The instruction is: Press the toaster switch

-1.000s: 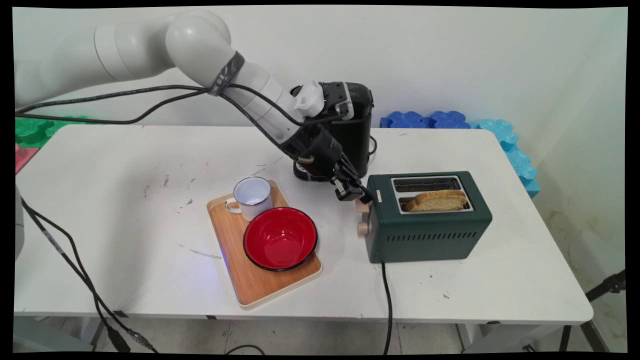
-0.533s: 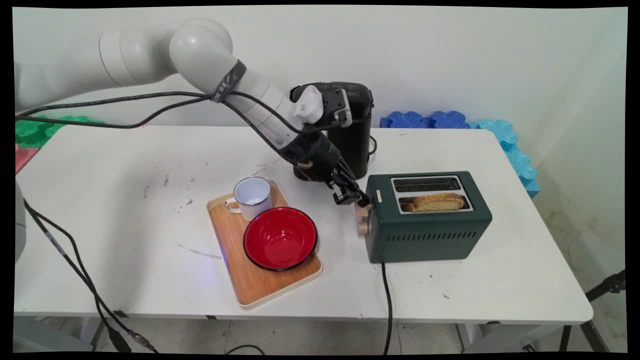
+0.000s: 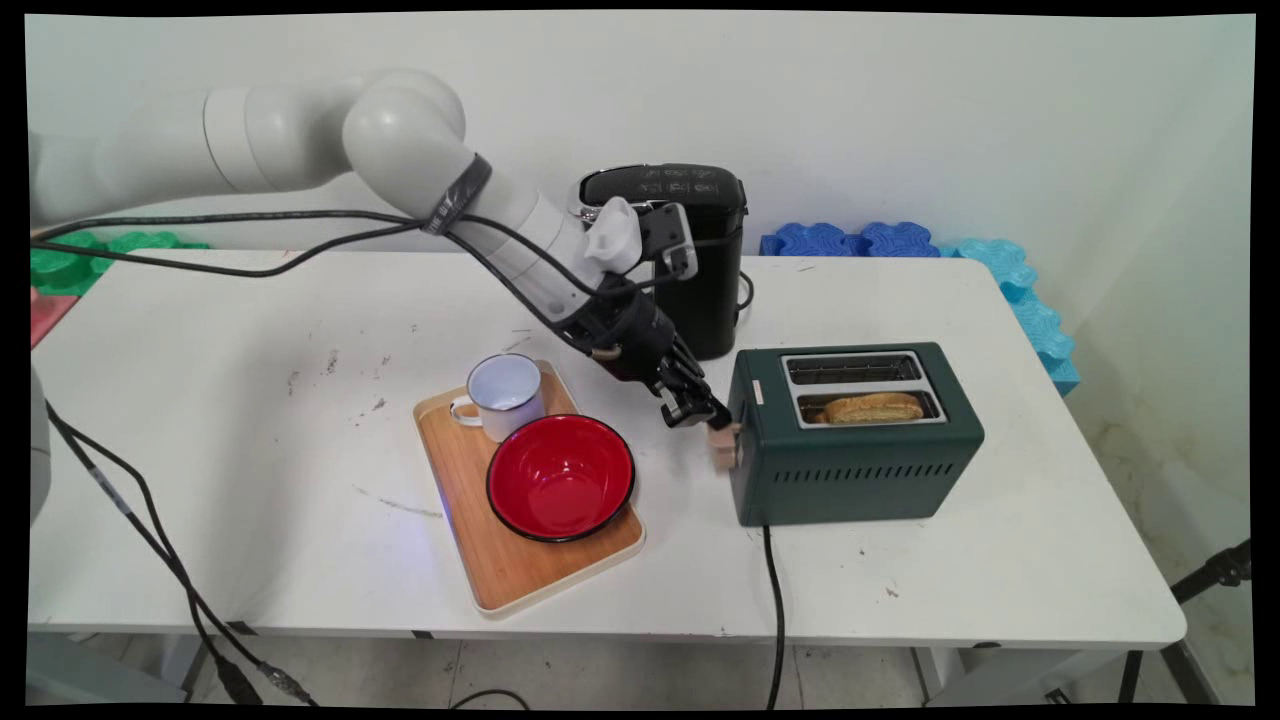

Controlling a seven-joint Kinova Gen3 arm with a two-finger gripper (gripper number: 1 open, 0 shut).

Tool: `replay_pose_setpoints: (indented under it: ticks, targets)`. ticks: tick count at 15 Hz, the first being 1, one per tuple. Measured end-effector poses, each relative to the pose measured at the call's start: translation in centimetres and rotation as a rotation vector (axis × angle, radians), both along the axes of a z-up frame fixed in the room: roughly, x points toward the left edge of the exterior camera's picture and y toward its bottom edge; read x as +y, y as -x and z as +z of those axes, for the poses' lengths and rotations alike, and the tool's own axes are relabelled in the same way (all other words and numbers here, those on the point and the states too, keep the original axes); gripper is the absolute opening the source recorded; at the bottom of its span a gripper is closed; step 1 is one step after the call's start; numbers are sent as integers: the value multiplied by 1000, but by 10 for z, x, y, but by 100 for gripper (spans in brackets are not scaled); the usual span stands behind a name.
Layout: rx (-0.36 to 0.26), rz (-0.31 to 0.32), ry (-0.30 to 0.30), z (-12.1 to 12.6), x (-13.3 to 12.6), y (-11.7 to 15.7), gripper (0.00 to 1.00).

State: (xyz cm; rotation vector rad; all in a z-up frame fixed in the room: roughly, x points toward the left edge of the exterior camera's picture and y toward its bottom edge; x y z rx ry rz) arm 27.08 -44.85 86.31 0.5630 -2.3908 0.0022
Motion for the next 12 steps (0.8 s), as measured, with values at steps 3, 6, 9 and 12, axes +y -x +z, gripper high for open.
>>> replay_pose_setpoints:
  ticks: [3, 6, 9, 12]
  targets:
    - [4, 10, -1, -8, 1, 1, 0]
    - [8, 19, -2, -14, 3, 2, 0]
    - [11, 25, -3, -19, 4, 2, 0]
    - [11, 29, -2, -21, 4, 0, 0]
